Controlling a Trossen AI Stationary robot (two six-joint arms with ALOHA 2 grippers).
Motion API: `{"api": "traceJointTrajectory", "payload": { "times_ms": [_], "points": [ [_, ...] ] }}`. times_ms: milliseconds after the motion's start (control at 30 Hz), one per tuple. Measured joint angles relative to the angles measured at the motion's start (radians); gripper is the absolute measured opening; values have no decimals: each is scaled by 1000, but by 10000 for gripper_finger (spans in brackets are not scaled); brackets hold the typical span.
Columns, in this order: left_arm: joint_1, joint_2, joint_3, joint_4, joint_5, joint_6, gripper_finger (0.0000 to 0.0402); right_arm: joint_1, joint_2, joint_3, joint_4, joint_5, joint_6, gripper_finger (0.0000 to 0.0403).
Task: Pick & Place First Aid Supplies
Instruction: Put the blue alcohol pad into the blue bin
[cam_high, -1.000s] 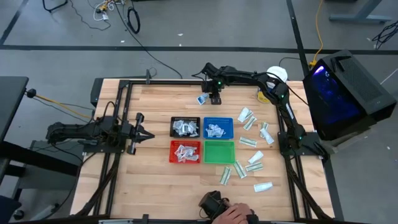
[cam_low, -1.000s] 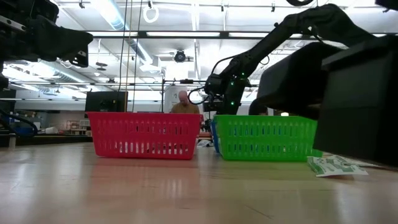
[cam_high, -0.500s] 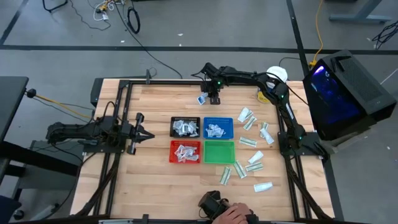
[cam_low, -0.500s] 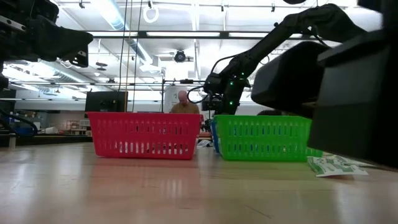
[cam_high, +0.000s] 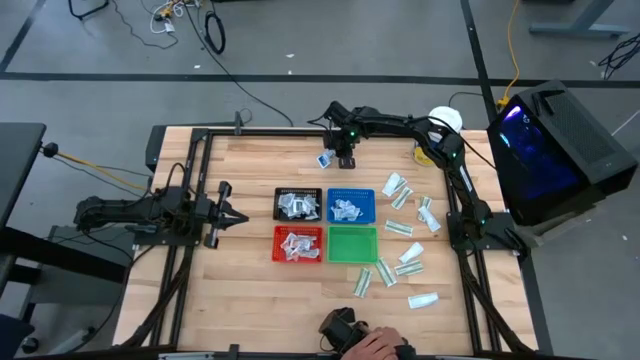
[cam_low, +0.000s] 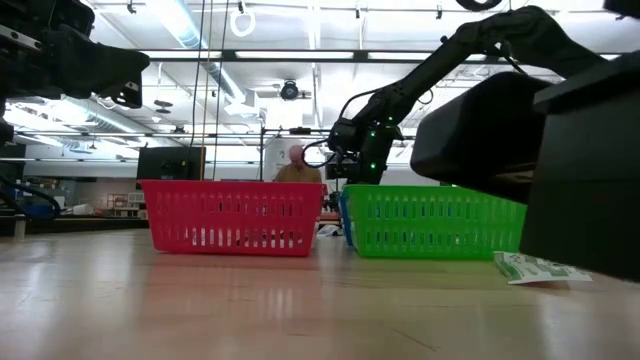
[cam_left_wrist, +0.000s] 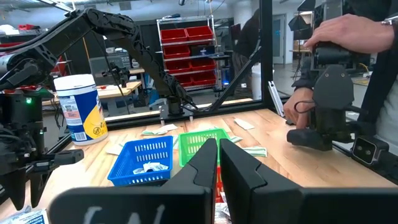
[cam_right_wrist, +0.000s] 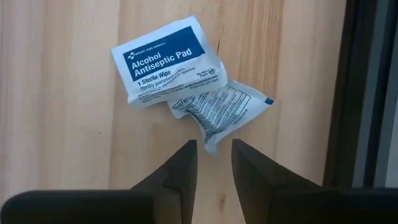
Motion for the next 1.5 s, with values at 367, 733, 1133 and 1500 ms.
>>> {"api": "traceJointTrajectory", "payload": {
  "times_ms": [367,733,1133,1500],
  "points": [
    [0,0,0,0,0,0,25,8,12,0,15,-8,26,102],
    [0,0,0,0,0,0,25,8,12,0,8,34,26,57],
    [0,0,0,0,0,0,25,8,12,0,7,36,52,3],
    [0,0,0,0,0,0,25,17,-44,0,-69,60,53,1]
  ]
}}
